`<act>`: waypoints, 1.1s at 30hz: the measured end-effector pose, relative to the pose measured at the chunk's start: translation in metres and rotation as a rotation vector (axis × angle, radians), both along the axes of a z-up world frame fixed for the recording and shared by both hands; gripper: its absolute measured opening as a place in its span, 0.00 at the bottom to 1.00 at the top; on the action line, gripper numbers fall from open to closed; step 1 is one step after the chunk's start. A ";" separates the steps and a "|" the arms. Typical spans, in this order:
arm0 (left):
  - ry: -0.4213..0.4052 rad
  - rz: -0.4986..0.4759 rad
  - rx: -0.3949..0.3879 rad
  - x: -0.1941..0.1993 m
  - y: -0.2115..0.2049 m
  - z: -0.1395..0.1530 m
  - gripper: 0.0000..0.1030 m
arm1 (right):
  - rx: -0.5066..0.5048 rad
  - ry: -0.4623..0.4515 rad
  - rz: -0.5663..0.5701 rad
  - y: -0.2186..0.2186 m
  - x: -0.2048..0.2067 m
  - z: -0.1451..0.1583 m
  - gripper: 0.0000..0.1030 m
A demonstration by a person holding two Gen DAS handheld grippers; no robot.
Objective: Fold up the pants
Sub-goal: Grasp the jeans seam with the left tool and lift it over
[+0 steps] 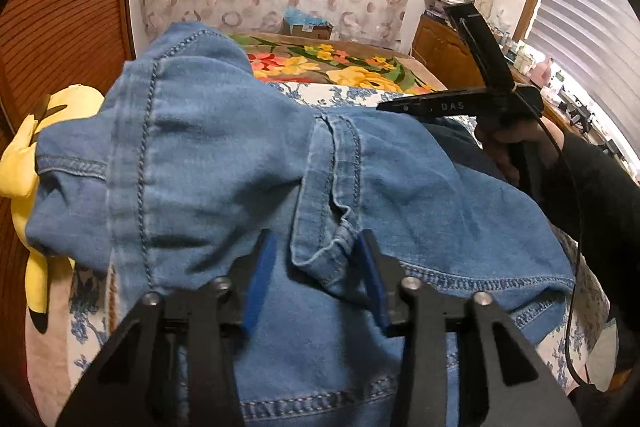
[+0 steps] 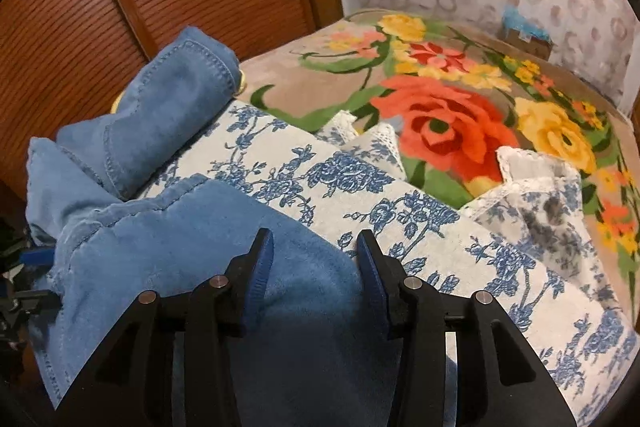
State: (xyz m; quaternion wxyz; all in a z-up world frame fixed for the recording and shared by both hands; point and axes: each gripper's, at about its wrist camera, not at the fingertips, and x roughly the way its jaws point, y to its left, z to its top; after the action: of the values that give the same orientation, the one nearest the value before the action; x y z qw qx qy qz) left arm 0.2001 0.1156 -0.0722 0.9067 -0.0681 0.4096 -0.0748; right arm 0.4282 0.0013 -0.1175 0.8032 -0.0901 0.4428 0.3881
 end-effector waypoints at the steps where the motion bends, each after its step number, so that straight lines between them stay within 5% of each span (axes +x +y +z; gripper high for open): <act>1: -0.001 -0.005 0.003 -0.001 -0.002 -0.001 0.33 | 0.007 0.007 0.001 -0.001 0.000 0.000 0.41; 9: -0.026 -0.010 -0.008 -0.002 -0.004 0.005 0.08 | 0.019 0.034 0.054 0.002 -0.009 0.003 0.06; 23: -0.239 -0.023 -0.015 -0.056 -0.004 0.080 0.04 | 0.192 -0.286 -0.004 -0.020 -0.068 0.116 0.03; 29: -0.302 0.019 -0.011 -0.093 0.023 0.105 0.04 | 0.238 -0.368 0.055 0.011 -0.095 0.155 0.03; 33: -0.259 0.070 0.005 -0.112 0.043 0.090 0.04 | 0.222 -0.370 0.125 0.052 -0.110 0.154 0.03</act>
State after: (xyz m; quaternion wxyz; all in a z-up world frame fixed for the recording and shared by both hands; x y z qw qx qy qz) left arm 0.0881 0.1588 0.0180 0.9542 -0.0700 0.2865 -0.0501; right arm 0.3186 0.0537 0.0370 0.8502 -0.0979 0.2362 0.4603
